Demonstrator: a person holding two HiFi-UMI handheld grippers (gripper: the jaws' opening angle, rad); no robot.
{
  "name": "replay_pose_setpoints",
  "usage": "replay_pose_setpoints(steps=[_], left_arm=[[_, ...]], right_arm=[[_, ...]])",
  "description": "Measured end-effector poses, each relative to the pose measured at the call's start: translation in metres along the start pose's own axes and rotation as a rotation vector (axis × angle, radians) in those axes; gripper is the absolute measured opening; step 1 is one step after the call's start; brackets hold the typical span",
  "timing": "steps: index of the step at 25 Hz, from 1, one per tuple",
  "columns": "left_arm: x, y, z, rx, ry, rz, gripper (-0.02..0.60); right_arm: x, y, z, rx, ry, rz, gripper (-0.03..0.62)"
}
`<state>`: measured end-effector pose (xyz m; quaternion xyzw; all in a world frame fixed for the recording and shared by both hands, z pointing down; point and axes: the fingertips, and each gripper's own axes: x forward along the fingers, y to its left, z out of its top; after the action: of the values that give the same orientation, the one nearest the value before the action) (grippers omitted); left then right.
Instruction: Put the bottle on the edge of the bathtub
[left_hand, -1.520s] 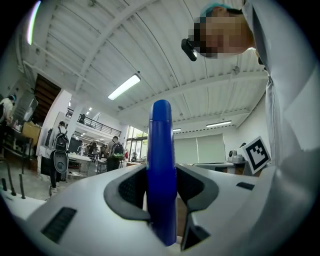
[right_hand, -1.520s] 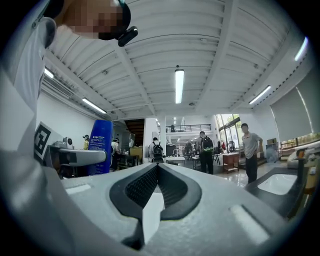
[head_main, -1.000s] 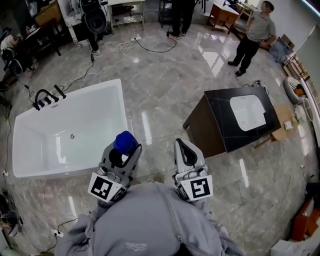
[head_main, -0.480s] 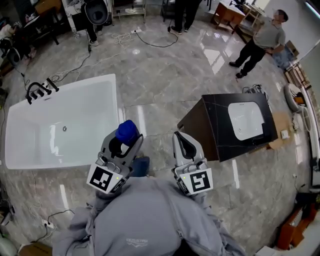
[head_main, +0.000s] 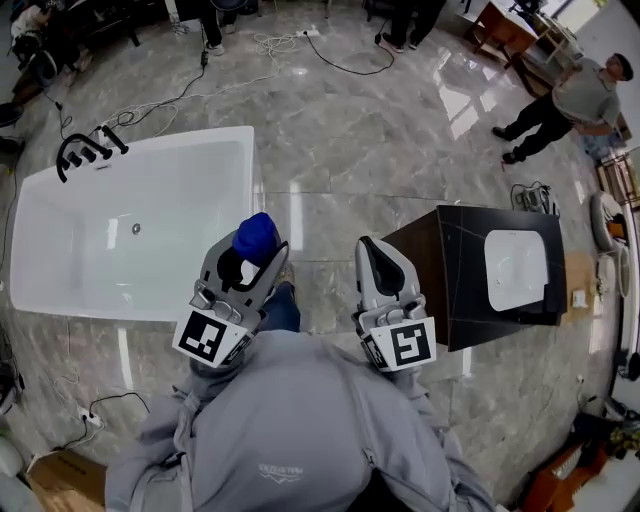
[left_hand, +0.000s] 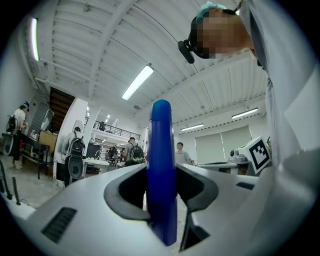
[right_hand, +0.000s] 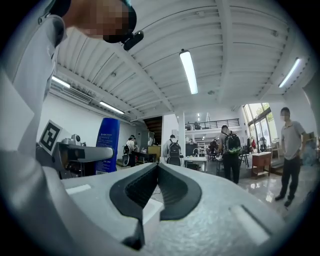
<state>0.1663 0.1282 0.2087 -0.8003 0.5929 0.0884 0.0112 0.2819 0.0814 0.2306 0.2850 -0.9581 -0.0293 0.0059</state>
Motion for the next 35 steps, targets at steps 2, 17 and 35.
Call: replay_pose_setpoints(steps=[2, 17, 35], left_arm=[[0.014, 0.019, -0.002, 0.008, -0.001, 0.015, 0.152], [0.102, 0.121, -0.036, -0.009, 0.102, 0.07, 0.152], [0.164, 0.204, -0.035, 0.065, 0.071, 0.22, 0.152]], right_arm=[[0.024, -0.009, -0.003, -0.005, 0.001, 0.019, 0.003], [0.17, -0.077, -0.028, 0.008, 0.043, 0.09, 0.003], [0.293, -0.098, -0.032, 0.033, -0.016, 0.305, 0.003]])
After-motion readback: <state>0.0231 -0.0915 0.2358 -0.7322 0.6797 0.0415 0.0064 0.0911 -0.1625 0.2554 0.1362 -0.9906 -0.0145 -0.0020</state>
